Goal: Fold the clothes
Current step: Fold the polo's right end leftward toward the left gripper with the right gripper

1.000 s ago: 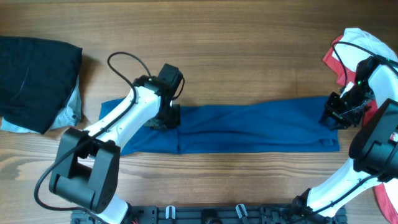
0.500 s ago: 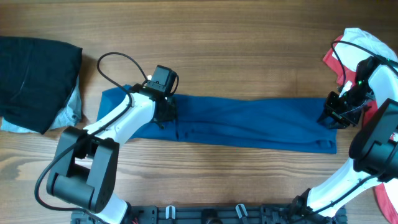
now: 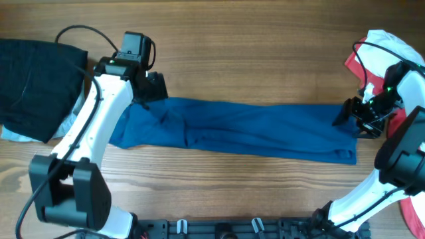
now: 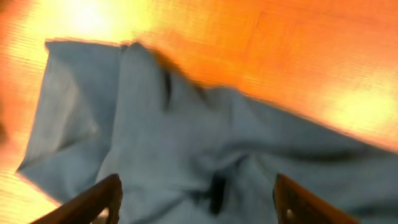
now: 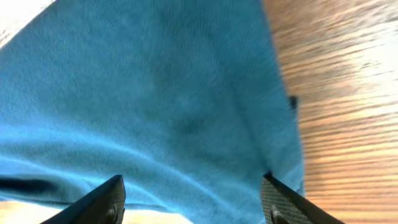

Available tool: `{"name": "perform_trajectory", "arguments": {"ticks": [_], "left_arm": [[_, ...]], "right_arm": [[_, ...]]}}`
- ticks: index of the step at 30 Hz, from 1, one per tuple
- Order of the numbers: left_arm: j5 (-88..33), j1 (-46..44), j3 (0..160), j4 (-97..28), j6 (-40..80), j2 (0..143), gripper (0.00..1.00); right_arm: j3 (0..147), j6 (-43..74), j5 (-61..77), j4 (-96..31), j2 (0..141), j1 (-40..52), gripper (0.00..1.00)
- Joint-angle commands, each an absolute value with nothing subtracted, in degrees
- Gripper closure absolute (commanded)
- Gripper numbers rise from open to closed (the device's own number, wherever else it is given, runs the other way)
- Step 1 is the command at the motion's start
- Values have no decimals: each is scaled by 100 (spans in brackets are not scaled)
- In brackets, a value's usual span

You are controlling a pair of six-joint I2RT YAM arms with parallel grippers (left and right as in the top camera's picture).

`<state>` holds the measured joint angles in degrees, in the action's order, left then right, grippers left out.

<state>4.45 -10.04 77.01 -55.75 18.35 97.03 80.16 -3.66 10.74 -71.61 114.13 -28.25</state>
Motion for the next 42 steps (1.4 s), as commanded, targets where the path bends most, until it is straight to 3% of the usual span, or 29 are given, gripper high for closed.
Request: {"name": "perform_trajectory", "arguments": {"ticks": [1, 7, 11, 14, 16, 21, 26, 30, 36, 42], "left_arm": [[-80, -974, 7708, -6073, 1737, 9638, 20], [-130, -974, 7708, -6119, 1732, 9638, 19], [-211, -980, 7708, -6156, 1734, 9638, 20], [-211, -978, 7708, -6158, 1734, 9638, 20], [-209, -978, 7708, -6154, 1732, 9638, 20], [-187, -972, 7708, -6062, 1734, 9638, 20], [-187, -810, 7708, -6005, 1734, 9638, 22], [-191, -462, 7708, -6018, 1737, 9638, 23], [-193, -215, 7708, -6136, 1758, 9638, 22], [-191, -215, 7708, -6246, 1756, 9638, 21]], "right_arm": [[7531, -635, 967, -6862, 11380, -3017, 25], [7063, -604, 884, -6285, 11380, -3105, 20], [6777, -707, 1380, -5808, 11384, -3103, 22], [6744, -1066, 2086, -5719, 11384, -3103, 59], [6764, -1050, 2303, -5695, 11384, -3105, 96], [7441, -928, 2287, -6031, 11286, -3105, 96], [8641, -73, 1125, -6692, 10914, -3103, 96], [9373, 174, 1002, -7118, 10497, -2858, 96], [9360, 624, 62, -7450, 10318, -1131, 96], [9205, 1704, -45, -7443, 10560, 770, 95]]}}
